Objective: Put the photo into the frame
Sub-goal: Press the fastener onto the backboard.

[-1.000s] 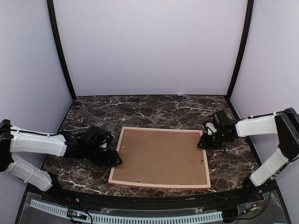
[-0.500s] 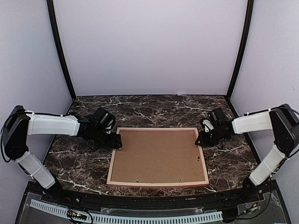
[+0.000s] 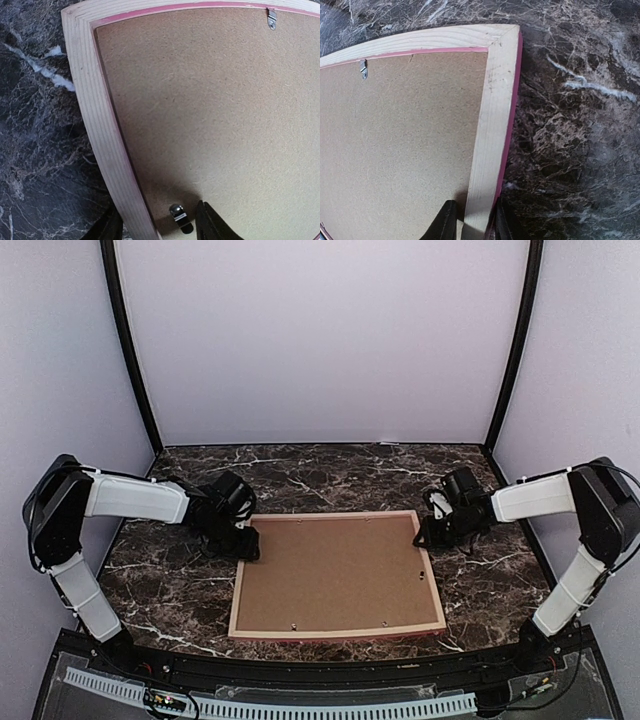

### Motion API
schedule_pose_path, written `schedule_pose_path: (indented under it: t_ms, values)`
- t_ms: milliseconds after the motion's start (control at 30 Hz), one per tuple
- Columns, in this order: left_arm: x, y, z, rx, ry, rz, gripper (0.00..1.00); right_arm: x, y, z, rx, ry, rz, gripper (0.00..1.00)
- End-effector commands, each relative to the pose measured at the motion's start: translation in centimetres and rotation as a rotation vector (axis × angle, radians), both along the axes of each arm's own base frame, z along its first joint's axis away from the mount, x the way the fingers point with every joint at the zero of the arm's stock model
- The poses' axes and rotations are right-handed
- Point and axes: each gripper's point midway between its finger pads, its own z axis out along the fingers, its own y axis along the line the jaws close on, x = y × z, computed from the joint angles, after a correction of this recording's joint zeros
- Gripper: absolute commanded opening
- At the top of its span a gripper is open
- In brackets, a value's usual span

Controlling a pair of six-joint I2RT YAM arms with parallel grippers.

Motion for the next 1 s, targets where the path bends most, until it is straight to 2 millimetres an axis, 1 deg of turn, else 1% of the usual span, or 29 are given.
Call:
schedule_pose_path:
  t_ms: [0,233,500,633,733,867,967]
  values:
    - [-0.4,-0.8,0.3,-0.026,0.024,-0.034,0.48,-0.7,0.0,-1.7,-0.024,0.046,0.025,0.27]
    - [-1.2,-0.7,-0.6,-0.029,0.057,-0.041,0.37,-0.6,-0.2,-1.8,-0.034,0.043,0.026,0.27]
    - [-2.5,0.0,-1.5,-0.031,0.084,-0.034,0.34,-0.8,-0.4,-2.1,-0.036,0.05,0.023,0.27]
    - [-3.0,0.2,-1.6,-0.039,0.088,-0.025,0.35,-0.8,-0.5,-2.2,-0.037,0.051,0.021,0.26]
    - [-2.8,0.1,-1.1,-0.051,0.072,-0.021,0.36,-0.9,-0.5,-2.3,-0.037,0.057,0.024,0.26]
    - [-2.6,-0.1,-0.4,-0.079,0.06,-0.017,0.44,-0.9,-0.5,-2.4,-0.035,0.057,0.023,0.26]
    - [-2.4,-0.3,0.0,-0.117,0.055,-0.01,0.47,-1.0,-0.6,-2.3,-0.036,0.056,0.022,0.26]
